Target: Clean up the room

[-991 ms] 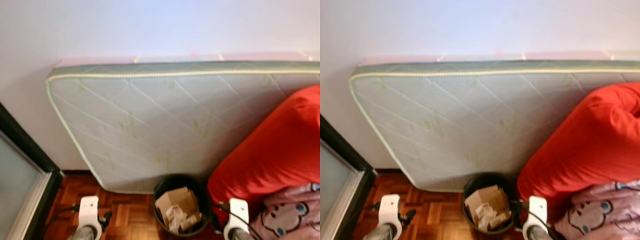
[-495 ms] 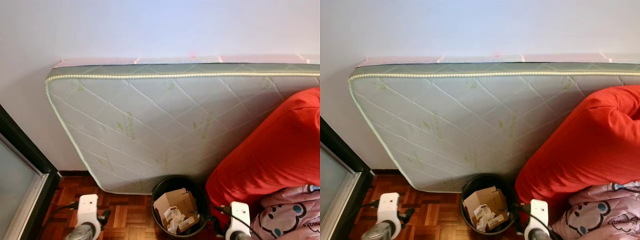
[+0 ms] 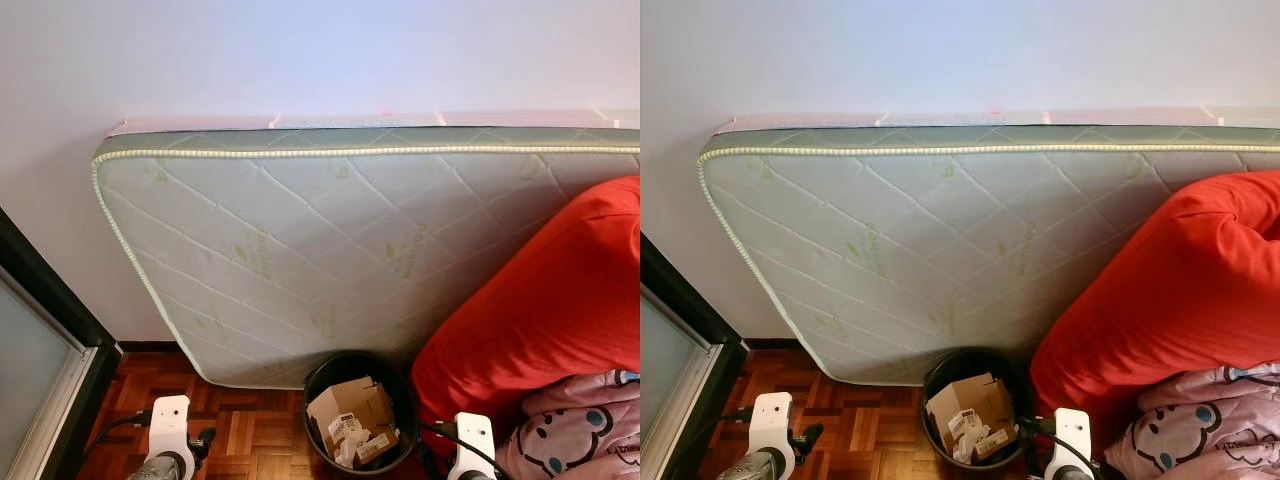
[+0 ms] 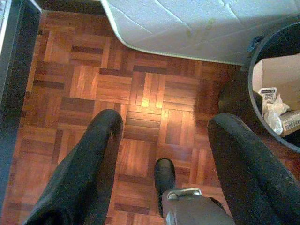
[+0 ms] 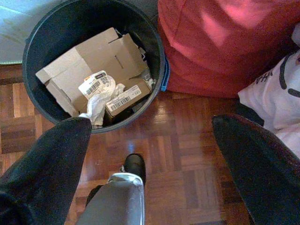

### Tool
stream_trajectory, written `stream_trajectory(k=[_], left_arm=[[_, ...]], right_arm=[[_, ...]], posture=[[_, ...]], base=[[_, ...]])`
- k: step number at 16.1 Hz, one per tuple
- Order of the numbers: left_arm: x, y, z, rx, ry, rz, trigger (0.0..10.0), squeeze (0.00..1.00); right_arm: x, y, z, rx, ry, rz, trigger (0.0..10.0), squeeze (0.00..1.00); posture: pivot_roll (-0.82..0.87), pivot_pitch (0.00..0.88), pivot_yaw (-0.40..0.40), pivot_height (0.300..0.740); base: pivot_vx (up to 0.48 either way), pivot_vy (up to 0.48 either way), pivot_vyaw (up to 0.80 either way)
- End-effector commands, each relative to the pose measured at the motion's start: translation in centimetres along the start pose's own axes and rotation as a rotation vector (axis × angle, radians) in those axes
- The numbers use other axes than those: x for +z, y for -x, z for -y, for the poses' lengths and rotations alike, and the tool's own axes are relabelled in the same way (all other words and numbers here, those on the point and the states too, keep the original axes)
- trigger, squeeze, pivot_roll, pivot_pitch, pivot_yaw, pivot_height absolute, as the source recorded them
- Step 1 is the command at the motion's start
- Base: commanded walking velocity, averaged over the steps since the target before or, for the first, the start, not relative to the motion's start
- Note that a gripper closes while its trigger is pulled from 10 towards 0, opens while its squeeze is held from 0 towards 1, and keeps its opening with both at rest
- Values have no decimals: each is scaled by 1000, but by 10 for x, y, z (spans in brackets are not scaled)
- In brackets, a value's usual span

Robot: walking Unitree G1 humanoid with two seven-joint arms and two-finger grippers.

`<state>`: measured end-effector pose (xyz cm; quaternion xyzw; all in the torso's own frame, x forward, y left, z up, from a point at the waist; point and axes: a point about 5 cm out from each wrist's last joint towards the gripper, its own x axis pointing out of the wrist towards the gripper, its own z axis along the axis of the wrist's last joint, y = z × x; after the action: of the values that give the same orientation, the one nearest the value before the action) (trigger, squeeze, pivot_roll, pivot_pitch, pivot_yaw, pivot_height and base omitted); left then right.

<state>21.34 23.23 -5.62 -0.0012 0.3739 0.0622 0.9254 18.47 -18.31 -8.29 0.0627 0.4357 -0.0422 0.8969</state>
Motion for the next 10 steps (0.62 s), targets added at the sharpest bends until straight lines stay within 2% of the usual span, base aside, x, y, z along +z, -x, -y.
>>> stream_trajectory(k=[1, 10], left_arm=[[-8, 2, -2, 5, -14, -27, 10000, 0], [-7, 1, 1, -5, -17, -30, 10000, 0]], right_arm=[[-5, 1, -2, 6, 3, -19, 10000, 0], [-3, 0, -4, 14, 17, -16, 10000, 0]], posture=[[-36, 0, -19, 740], [-32, 25, -23, 740]], base=[[0, 0, 0], [0, 0, 0]])
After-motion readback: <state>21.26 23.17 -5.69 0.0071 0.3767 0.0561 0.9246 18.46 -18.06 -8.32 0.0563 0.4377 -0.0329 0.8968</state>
